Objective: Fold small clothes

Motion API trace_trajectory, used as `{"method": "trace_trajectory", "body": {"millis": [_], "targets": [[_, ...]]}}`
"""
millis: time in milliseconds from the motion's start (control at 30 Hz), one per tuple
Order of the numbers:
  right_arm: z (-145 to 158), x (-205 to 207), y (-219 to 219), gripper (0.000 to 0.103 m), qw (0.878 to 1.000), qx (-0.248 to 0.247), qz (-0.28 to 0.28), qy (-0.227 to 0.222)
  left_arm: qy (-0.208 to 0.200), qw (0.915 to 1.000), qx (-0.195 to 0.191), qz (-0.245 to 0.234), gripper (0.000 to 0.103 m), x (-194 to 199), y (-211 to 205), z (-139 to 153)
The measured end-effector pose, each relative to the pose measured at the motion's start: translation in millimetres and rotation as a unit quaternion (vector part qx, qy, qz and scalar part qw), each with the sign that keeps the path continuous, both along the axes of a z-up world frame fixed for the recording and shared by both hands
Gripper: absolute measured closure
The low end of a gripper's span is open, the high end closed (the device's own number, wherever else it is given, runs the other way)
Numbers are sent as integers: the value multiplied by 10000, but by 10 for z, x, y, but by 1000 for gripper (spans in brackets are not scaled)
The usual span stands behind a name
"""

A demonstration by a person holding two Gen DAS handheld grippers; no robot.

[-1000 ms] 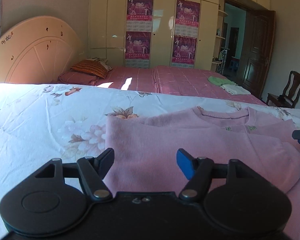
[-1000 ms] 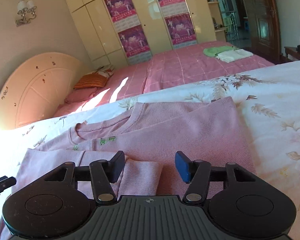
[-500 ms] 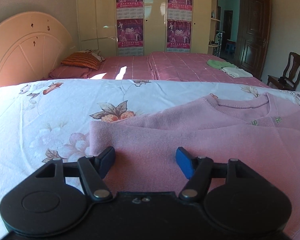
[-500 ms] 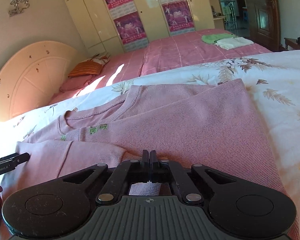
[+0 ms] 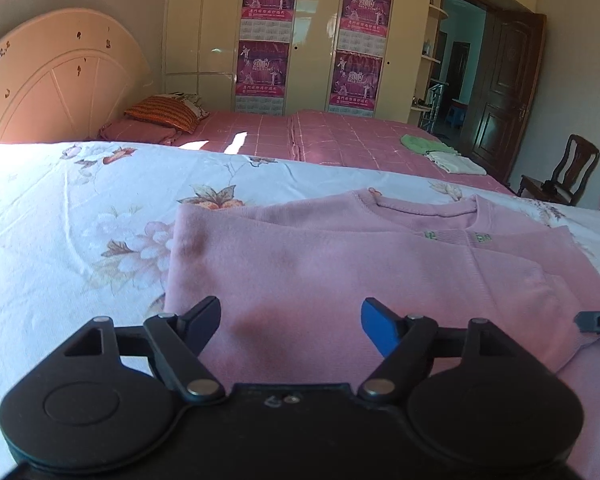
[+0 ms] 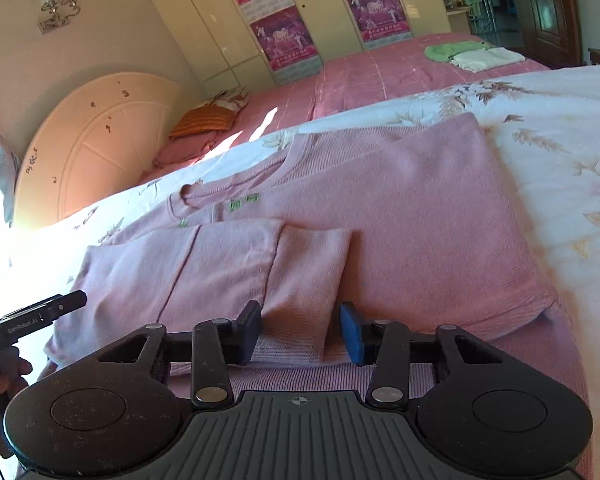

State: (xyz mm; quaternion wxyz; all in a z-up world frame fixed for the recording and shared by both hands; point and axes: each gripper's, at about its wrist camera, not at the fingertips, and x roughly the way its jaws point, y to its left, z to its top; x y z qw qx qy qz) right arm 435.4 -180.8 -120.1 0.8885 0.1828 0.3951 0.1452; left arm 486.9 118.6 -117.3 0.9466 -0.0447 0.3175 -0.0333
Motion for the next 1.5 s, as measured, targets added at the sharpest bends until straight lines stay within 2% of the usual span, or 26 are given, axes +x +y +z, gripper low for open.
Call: {"method": "trace_trajectory", "body": {"millis": [33, 133, 233, 333, 433, 500, 600, 700, 733, 767, 800, 833, 1000, 1067, 1200, 1300, 1367, 1433, 1500], "targets": [[-4, -5, 22, 59, 10000, 13, 17, -10, 6, 10000, -73, -16, 27, -41, -13, -17], [-6, 28, 66, 95, 9998, 84, 172, 41, 230, 9997, 66, 50, 27, -68, -44, -159], [73, -12, 110, 95, 9995, -145, 208, -183, 184, 9997, 158, 35, 27, -113, -21, -203], [169, -104, 33, 95, 9991, -101, -20, -423, 160, 9997, 166, 9, 27, -133, 8, -225], [6, -41, 52, 95, 9992, -372, -86, -99, 136, 9994, 326, -26, 25, -131, -32, -254], [-37, -57, 12, 95, 9993, -258, -235, -99, 167, 9988, 462, -26, 25, -143, -76, -240], [117, -215, -120, 90, 9971, -181, -724, -139, 227, 9992, 331, 17, 25, -256, -46, -144], [280, -515, -343, 88, 9963, -88, -841, -125, 215, 9995, 216, -1, 25, -527, 22, -95], [318, -638, -422, 79, 9960, -112, -886, -79, 237, 9994, 250, -22, 25, -638, 36, -93], [360, -767, -499, 58, 9956, -167, -924, -55, 311, 9991, 295, -49, 25, -748, 52, -102], [396, -918, -569, 49, 9952, -218, -950, -35, 387, 9986, 348, -74, 25, -858, 73, -117], [418, -1055, -643, 45, 9951, -246, -956, 13, 464, 9981, 398, -94, 25, -980, 103, -127], [445, -1777, -956, 45, 9927, -311, -1068, 467, 719, 9956, 551, -241, 29, -1509, 298, -103], [393, -2021, -1056, 45, 9909, -328, -1140, 641, 867, 9951, 420, -204, 30, -1715, 410, -104], [293, -2414, -1230, 46, 9882, -38, -1240, 894, 1084, 9940, 110, -22, 32, -2146, 516, -58], [259, -2681, -1327, 46, 9880, 448, -1148, 926, 1171, 9926, -336, 5, 32, -2442, 518, -40], [258, -2841, -1348, 46, 9880, 666, -1068, 897, 1305, 9881, -807, -102, 32, -2604, 502, -26], [240, -3006, -1373, 46, 9863, 946, -988, 920, 1428, 9800, -1364, -253, 32, -2754, 492, -22], [205, -3186, -1387, 46, 9834, 1270, -928, 907, 1431, 9746, -1692, -319, 33, -2888, 488, -52]]}}
